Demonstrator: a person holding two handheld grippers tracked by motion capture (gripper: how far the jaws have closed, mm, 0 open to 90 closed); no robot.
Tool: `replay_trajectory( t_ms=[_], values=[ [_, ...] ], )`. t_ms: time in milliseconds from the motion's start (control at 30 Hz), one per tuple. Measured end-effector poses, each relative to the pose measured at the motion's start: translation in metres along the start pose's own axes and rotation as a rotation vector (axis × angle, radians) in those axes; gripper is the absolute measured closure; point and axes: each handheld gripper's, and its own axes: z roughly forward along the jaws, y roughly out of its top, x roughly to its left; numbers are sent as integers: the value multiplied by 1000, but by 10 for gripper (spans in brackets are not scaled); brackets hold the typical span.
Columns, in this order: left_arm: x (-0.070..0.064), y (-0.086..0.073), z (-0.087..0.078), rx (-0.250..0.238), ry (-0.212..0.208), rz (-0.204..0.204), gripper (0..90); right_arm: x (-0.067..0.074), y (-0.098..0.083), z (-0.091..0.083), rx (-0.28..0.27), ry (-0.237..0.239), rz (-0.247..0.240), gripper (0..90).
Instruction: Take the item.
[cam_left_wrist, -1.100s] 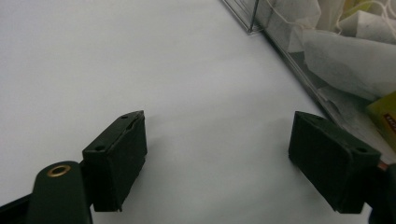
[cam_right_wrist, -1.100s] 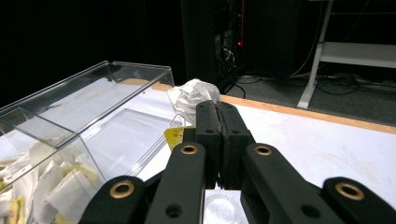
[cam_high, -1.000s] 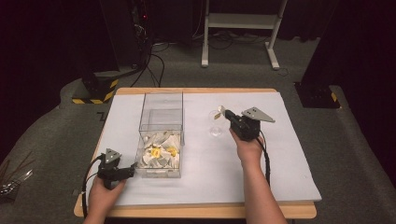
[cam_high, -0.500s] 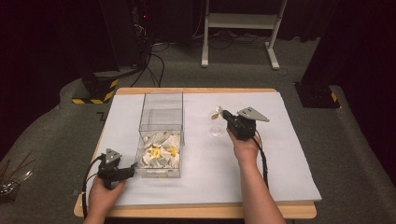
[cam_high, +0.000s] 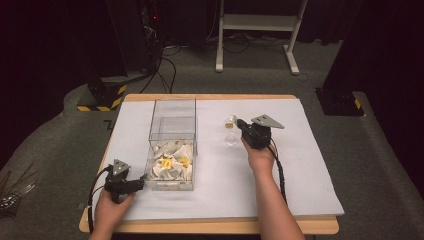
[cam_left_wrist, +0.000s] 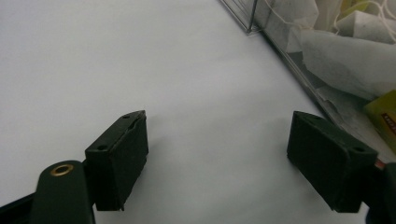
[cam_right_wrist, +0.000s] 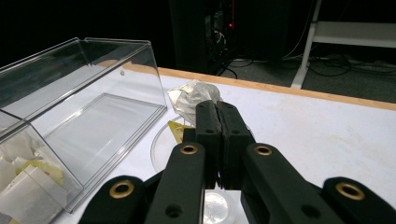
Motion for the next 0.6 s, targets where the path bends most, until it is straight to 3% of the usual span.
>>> replay_trajectory(
  t_ms=[267, 367, 600],
  values=[
    [0, 0, 0, 0, -4, -8, 206, -2, -3, 6, 17, -2, 12, 887],
    [0, 0, 0, 0, -3, -7, 205, -2, -3, 7, 14, -2, 11, 799],
    [0, 0, 0, 0, -3, -8, 206, 0, -2, 6, 6, 6, 13, 790]
  ],
)
